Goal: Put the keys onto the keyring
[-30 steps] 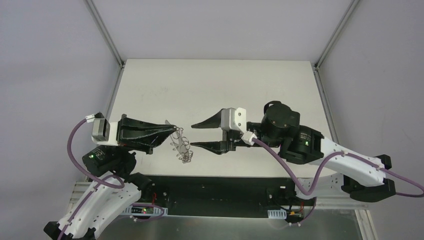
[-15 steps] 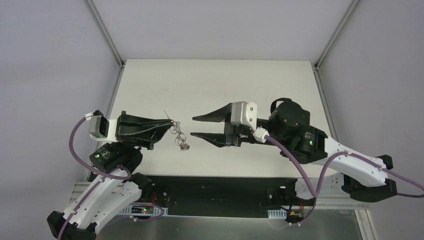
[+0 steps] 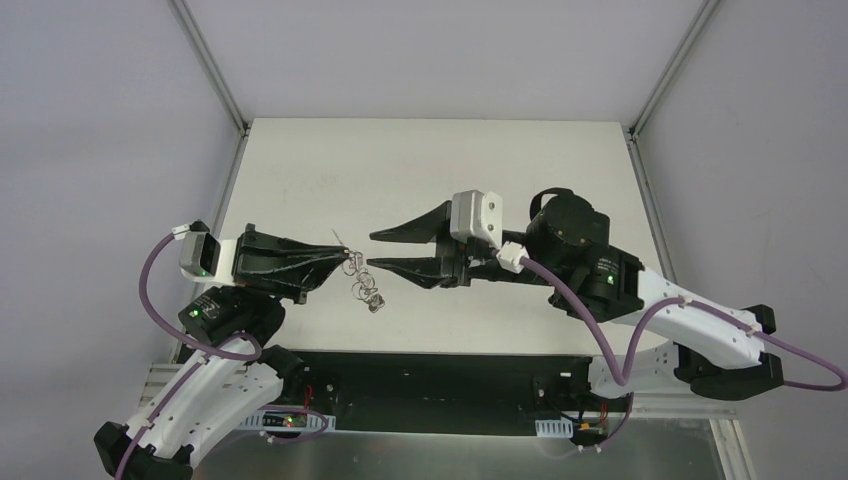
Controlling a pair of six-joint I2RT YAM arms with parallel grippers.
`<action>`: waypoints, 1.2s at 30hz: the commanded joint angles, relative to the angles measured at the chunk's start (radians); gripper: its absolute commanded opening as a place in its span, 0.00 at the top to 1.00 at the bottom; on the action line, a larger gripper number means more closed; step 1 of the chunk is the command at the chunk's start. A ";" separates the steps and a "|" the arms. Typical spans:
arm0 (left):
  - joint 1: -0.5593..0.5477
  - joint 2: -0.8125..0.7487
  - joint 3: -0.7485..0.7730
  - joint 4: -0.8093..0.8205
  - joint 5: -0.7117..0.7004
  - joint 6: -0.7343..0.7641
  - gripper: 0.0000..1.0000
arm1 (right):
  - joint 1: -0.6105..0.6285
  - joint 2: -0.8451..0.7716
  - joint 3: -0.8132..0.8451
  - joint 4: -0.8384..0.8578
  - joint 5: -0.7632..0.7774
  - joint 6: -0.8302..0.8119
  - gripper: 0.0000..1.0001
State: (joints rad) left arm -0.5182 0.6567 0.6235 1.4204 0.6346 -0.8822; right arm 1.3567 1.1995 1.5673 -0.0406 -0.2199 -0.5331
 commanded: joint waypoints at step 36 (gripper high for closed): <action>-0.011 -0.025 0.042 0.060 0.056 -0.022 1.00 | 0.005 0.039 0.092 -0.070 -0.016 0.089 1.00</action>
State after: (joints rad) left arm -0.5182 0.6472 0.6243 1.4128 0.6815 -0.8986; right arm 1.3594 1.2751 1.6619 -0.1280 -0.2478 -0.4530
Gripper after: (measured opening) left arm 0.007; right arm 0.007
